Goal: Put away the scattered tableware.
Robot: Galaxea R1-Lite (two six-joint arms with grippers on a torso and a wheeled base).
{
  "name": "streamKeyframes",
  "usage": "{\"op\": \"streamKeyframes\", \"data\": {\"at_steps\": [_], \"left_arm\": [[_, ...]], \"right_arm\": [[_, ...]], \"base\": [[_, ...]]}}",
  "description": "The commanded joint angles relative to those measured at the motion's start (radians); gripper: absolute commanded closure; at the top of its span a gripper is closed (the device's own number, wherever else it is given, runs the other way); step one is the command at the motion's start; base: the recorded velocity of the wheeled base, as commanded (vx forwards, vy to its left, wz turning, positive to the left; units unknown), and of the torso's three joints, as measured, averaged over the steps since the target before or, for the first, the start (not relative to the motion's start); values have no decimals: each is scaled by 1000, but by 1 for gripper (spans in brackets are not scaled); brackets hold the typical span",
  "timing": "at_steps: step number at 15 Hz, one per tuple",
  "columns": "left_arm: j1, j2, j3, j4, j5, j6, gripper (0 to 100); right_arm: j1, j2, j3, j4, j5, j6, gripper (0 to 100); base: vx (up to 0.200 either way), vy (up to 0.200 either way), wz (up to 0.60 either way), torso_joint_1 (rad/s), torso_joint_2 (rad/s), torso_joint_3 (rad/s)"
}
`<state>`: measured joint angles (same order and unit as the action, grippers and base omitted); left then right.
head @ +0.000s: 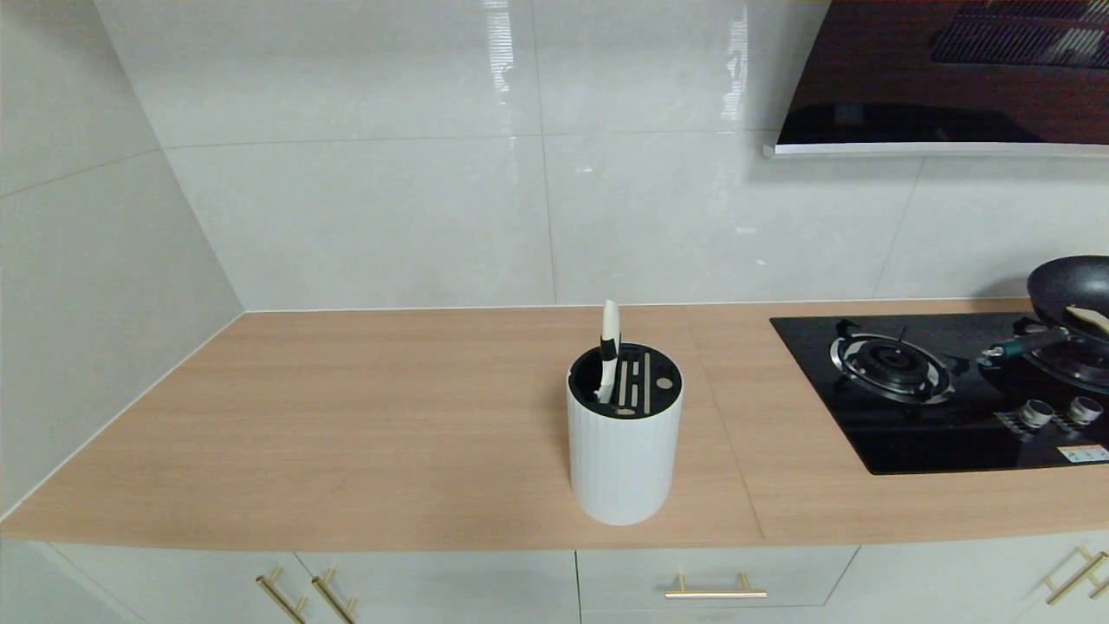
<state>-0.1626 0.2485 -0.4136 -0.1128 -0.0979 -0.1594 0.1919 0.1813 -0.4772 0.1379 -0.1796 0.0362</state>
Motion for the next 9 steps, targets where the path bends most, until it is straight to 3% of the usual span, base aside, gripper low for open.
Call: {"op": "streamKeyframes", "data": {"at_steps": [1,2,3,4,5,6,7,8,9], "left_arm": [[74,-150,38,30,20,-17,0],[120,-169,39,22,40,-71,0],[149,-221,45,33,12,-80,0],[167,-249,75,50,-6,-77,0],[167,-249,95,47,12,-74,0],[167,-249,171,25,125,-63,0],[167,-249,259,16,138,3,0],[167,-249,351,-15,141,101,0],[167,-249,414,-48,142,158,0]], "right_arm": [[-85,-80,28,-3,-15,2,0],[-129,-92,57,-7,-14,-2,0],[-192,-146,72,-1,9,-13,0],[-198,-178,98,-6,37,-39,0],[-197,-178,108,-11,31,-42,0],[-197,-178,147,-35,-14,-41,0],[-197,-178,218,-60,-14,-50,0],[-197,-178,301,-104,-12,-79,0],[-197,-178,359,-176,-12,-111,0]], "base": [[0,0,0,0,0,0],[0,0,0,0,0,0],[0,0,0,0,0,0],[0,0,0,0,0,0],[0,0,0,0,0,0],[0,0,0,0,0,0],[0,0,0,0,0,0],[0,0,0,0,0,0],[0,0,0,0,0,0]]}}
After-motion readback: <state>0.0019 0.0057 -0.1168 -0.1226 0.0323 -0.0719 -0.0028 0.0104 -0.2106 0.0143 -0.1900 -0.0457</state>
